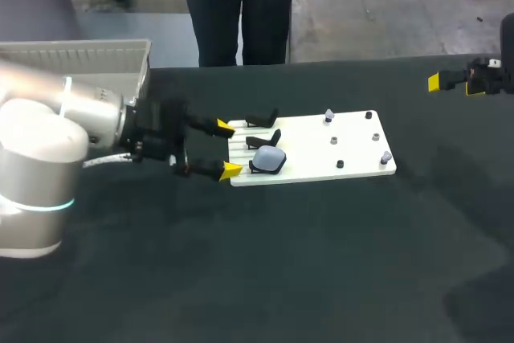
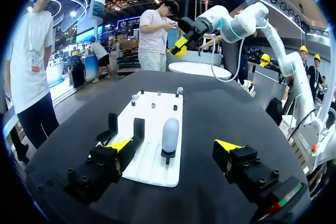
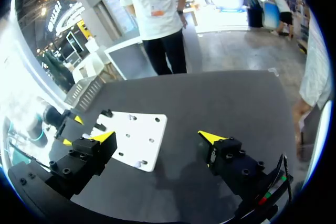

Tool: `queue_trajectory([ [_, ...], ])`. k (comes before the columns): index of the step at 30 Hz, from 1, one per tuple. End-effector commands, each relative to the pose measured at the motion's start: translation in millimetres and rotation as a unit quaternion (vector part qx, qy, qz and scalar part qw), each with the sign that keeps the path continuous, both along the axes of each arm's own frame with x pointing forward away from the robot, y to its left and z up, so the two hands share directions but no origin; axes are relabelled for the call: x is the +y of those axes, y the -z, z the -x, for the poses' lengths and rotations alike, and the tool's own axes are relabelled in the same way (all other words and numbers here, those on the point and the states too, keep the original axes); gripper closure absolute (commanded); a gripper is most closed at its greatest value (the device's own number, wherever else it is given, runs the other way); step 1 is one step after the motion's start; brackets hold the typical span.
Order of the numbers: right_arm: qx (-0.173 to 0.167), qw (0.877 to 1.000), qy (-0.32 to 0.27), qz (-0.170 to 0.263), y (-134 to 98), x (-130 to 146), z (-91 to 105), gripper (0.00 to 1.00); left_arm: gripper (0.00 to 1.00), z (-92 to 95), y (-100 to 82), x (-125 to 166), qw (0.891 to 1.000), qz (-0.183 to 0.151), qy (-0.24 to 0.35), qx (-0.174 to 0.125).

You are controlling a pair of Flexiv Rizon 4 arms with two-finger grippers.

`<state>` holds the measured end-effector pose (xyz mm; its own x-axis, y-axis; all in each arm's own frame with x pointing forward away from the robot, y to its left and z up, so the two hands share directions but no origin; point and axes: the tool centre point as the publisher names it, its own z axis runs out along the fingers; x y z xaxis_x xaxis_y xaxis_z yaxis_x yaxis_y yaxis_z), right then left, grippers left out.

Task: Pick up each earbud case from the left stands, insert the matching earbuds, close the lid, and place the case in the box.

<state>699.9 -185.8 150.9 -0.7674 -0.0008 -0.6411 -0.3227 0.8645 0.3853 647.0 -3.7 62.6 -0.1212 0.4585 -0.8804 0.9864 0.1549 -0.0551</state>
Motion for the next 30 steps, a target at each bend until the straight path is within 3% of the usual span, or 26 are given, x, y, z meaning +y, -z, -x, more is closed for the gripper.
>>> queue_trajectory([
  [1,0.0,1.0,0.0,0.0,0,0,0.0,0.0,0.0,-5.2,7.9,-11,1.0,-0.018,-0.012,-0.001],
  [13,0.0,1.0,0.0,0.0,0,0,0.0,0.0,0.0,-8.0,24.1,-25,0.999,-0.033,-0.004,-0.009],
  [23,0.0,1.0,0.0,0.0,0,0,0.0,0.0,0.0,-8.9,29.5,-34,1.0,-0.02,-0.008,-0.008],
  [30,0.0,1.0,0.0,0.0,0,0,0.0,0.0,0.09,-7.1,31.5,-42,1.0,-0.022,0.005,-0.009],
])
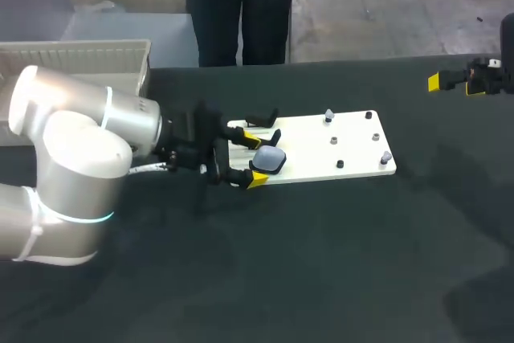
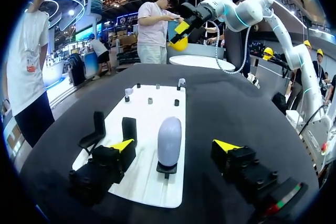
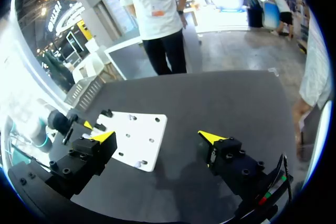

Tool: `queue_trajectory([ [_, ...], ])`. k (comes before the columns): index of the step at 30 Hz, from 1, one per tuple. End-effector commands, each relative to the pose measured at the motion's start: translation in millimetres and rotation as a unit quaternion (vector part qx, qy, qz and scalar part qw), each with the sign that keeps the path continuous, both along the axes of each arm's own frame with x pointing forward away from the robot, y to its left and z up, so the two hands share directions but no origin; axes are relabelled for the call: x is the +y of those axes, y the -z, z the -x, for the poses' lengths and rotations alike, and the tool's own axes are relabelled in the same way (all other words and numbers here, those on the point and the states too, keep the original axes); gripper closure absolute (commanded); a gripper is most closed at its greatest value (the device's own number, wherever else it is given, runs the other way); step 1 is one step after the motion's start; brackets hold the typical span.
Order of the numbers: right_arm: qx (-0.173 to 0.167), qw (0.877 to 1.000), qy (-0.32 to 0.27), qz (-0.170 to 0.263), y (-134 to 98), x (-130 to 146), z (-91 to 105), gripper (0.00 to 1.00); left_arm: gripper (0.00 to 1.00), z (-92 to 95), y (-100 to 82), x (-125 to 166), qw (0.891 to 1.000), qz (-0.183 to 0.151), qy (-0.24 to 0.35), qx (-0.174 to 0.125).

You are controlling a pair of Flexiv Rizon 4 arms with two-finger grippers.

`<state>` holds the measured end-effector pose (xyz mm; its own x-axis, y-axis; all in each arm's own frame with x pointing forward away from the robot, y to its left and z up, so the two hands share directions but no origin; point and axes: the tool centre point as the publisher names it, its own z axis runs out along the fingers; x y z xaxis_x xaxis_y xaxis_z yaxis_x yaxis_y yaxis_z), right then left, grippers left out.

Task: Pick up each earbud case from the left stands, insert the matching earbuds, close the lid, and place the case in the box.

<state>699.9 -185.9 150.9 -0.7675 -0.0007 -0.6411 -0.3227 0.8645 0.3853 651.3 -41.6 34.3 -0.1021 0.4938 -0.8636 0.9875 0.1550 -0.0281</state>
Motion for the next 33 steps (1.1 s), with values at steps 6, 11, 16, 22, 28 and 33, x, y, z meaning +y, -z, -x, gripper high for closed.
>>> queue_trajectory([
  [6,0.0,1.0,0.0,0.0,0,0,0.0,0.0,0.22,-2.2,4.2,-9,1.0,0.001,0.011,0.003],
  [11,0.0,1.0,0.0,0.0,0,0,0.0,0.0,0.22,-4.3,6.6,-11,1.0,0.004,0.014,0.005],
  [16,0.0,1.0,0.0,0.0,0,0,0.0,0.0,0.26,-5.8,9.5,-14,1.0,0.005,0.018,0.008],
  [22,0.0,1.0,0.0,0.0,0,0,0.0,0.0,0.35,-5.9,9.6,-17,1.0,0.009,0.023,0.009],
  [28,0.0,1.0,0.0,0.0,0,0,0.0,0.0,0.42,-5.2,10.5,-17,1.0,0.011,0.024,0.012],
  [33,0.0,1.0,0.0,0.0,0,0,0.0,0.0,0.45,-3.9,11.2,-16,1.0,0.017,0.022,0.013],
])
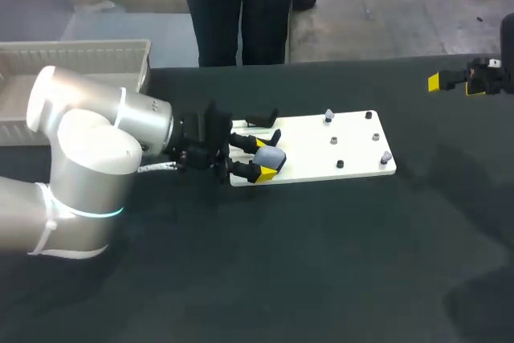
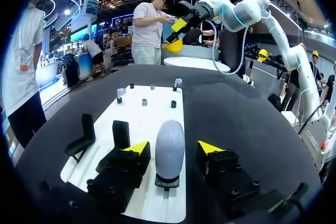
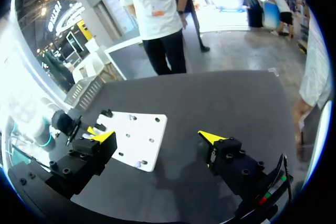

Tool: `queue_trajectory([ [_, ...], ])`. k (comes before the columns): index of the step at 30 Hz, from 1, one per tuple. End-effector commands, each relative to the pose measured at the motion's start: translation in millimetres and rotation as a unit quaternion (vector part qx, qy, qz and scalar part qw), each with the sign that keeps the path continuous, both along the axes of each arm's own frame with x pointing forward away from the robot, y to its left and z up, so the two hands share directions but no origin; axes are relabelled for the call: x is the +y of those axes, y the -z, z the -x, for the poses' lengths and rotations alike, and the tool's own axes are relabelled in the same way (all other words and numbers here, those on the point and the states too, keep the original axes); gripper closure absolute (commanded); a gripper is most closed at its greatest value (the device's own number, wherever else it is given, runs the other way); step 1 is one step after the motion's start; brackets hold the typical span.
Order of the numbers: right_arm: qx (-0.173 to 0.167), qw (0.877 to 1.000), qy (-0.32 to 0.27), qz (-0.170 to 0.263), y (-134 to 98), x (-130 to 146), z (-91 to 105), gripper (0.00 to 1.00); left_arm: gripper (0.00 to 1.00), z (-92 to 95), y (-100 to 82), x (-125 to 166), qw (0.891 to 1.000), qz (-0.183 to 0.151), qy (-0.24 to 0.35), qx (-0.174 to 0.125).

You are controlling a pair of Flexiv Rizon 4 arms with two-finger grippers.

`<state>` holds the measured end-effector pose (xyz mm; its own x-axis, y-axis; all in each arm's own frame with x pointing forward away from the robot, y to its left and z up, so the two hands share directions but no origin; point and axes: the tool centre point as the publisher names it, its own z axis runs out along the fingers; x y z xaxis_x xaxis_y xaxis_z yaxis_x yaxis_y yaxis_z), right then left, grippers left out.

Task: Pick up each earbud case from the left stands, insert the matching earbuds, close the lid, and place the case in the box.

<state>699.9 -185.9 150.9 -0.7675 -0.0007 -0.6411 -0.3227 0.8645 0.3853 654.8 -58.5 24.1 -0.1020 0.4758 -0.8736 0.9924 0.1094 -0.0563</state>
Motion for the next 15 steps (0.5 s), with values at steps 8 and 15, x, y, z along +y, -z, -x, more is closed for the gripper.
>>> queue_trajectory([
  [8,0.0,1.0,0.0,0.0,0.2,0.0,0.0,0.0,0.51,-0.6,1.8,1.8,1.0,0.009,-0.001,0.002],
  [15,0.0,1.0,0.0,0.0,0.2,0.0,0.0,0.0,0.52,-1.2,2.1,1.8,1.0,0.012,0.0,0.003],
])
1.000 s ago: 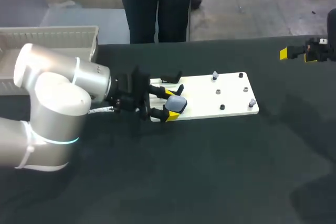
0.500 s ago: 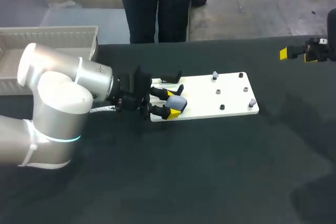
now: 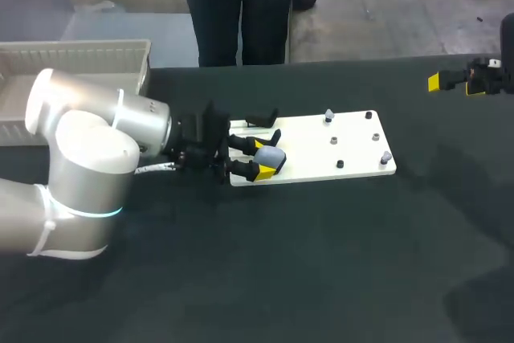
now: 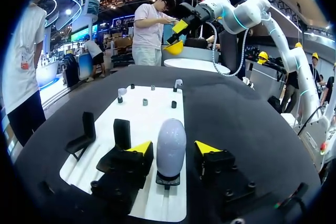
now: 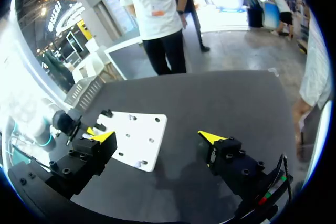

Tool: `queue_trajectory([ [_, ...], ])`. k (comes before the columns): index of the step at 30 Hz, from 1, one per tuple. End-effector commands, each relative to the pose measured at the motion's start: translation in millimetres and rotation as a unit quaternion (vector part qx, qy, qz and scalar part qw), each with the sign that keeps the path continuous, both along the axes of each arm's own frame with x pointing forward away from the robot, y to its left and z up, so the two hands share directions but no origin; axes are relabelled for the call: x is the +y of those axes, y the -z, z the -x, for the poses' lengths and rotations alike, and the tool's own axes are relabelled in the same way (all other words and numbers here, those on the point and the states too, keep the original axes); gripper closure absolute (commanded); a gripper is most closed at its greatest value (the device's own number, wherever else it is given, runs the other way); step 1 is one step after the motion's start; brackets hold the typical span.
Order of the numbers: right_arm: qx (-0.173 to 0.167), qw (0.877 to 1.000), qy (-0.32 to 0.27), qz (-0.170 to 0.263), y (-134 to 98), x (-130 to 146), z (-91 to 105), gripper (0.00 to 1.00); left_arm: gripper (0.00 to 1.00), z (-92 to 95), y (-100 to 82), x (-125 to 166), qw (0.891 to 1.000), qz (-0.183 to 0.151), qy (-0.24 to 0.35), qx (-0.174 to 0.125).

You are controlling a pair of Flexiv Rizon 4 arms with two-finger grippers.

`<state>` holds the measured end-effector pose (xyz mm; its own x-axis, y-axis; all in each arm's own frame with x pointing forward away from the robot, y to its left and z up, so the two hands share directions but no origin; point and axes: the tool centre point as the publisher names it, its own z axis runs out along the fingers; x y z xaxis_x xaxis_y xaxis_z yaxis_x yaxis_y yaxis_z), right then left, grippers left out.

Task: Pick up each earbud case from the left stands, insert the matching earbuds, close the lid, and place the case in the box.

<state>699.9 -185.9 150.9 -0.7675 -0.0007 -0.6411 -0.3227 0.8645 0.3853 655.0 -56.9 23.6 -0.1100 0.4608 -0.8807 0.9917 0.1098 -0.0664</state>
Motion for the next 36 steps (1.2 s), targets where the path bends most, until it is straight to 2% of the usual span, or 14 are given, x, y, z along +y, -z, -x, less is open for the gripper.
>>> queue_trajectory([
  [1,0.0,1.0,0.0,0.0,0.2,0.0,0.0,0.0,0.52,-1.2,1.7,0.0,1.0,0.004,0.001,-0.001],
  [9,0.0,1.0,0.0,0.0,0.2,0.0,0.0,0.0,0.54,-1.4,2.0,-1.5,1.0,0.004,0.005,0.001],
  [20,0.0,1.0,0.0,0.0,0.2,0.0,0.0,0.0,0.62,-2.7,2.1,-0.9,1.0,0.002,0.004,0.001],
  [24,0.0,1.0,0.0,0.0,0.2,0.0,0.0,0.0,0.69,-2.9,2.3,-0.6,1.0,0.001,0.005,0.002],
  [26,0.0,1.0,0.0,0.0,0.2,0.0,0.0,0.0,0.8,-3.0,2.3,-0.5,1.0,0.002,0.006,0.002],
  [29,0.0,1.0,0.0,0.0,0.2,0.0,0.0,0.0,0.88,-2.1,2.2,-0.3,1.0,0.002,0.008,0.002],
  [31,0.0,1.0,0.0,0.0,0.2,0.0,0.0,0.0,1.0,-1.9,2.1,-0.2,1.0,0.002,0.009,0.002],
  [36,0.0,1.0,0.0,0.0,0.2,0.0,0.0,0.0,1.0,-1.0,-1.3,2.1,1.0,0.004,0.008,-0.002],
])
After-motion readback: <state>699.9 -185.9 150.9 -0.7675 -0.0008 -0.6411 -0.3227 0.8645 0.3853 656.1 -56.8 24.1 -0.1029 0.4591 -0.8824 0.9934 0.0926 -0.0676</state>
